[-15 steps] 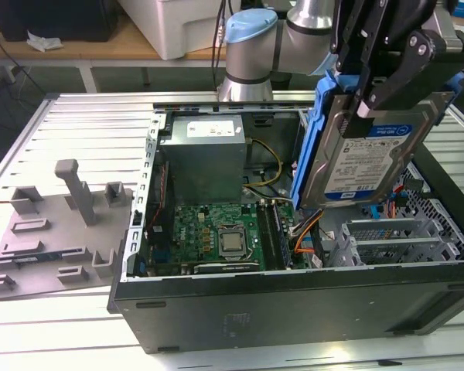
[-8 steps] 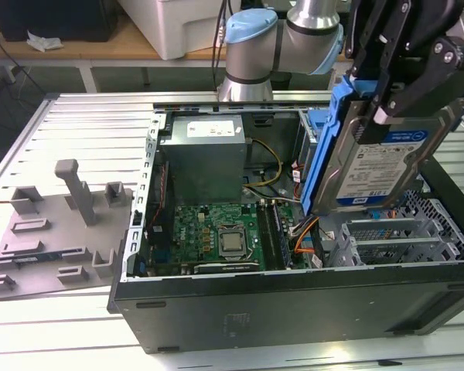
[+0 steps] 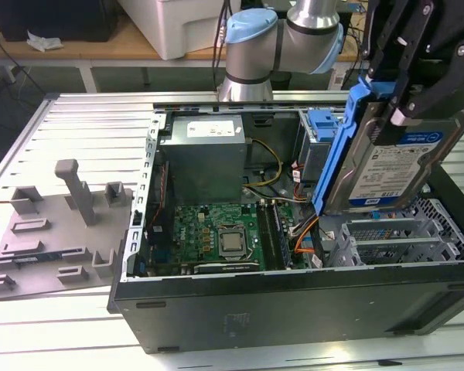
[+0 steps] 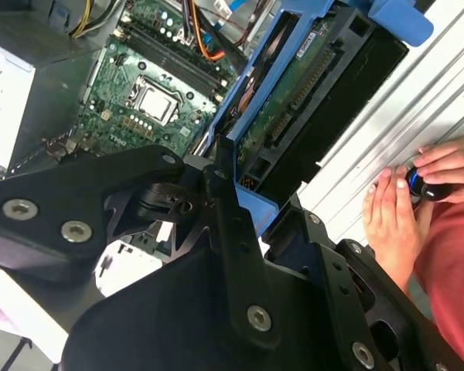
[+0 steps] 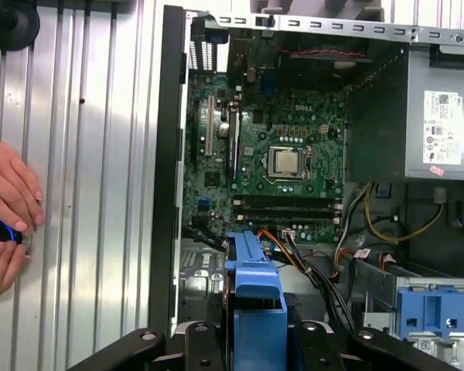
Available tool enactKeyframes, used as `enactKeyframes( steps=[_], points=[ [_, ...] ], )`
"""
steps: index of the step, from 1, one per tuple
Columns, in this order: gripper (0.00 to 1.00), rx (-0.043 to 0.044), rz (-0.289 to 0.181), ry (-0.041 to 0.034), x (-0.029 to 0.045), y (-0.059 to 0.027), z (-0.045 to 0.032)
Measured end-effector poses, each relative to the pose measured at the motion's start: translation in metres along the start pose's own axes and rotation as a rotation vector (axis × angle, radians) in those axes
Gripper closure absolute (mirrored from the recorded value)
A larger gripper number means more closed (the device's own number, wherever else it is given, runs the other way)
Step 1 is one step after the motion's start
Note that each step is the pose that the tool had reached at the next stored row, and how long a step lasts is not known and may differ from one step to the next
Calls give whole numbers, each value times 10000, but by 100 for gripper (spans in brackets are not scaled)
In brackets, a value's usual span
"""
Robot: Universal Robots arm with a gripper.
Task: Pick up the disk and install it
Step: 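Insert the disk into the insertion slot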
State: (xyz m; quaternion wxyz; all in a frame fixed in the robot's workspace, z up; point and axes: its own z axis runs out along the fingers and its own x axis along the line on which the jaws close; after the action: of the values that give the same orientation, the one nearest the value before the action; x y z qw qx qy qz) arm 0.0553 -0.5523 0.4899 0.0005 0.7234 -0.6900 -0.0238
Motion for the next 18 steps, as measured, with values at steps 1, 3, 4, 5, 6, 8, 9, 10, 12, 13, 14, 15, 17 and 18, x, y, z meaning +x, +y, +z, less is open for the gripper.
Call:
enactKeyframes(
  steps=[1,3,4,5,6,8,9,10,12,13,14,15,17,18],
  points=[
    [63,0,7,0,2,-19,1],
    [63,1,35,-1,14,-75,4],
    [63,2,42,-1,19,-88,5],
    [63,2,56,-1,30,-119,10],
    [63,3,63,-3,37,-137,13],
    [63,3,81,-2,52,-178,18],
    [63,3,87,-3,57,-191,20],
    [63,3,94,-3,63,-206,23],
    [63,4,123,-6,78,-264,36],
    [63,5,131,-5,80,-279,40],
    [63,5,142,-4,82,-299,43],
    [63,5,154,-3,84,-328,48],
    [63,6,183,-5,87,-379,64],
    [63,7,192,-6,88,-387,73]
  ],
)
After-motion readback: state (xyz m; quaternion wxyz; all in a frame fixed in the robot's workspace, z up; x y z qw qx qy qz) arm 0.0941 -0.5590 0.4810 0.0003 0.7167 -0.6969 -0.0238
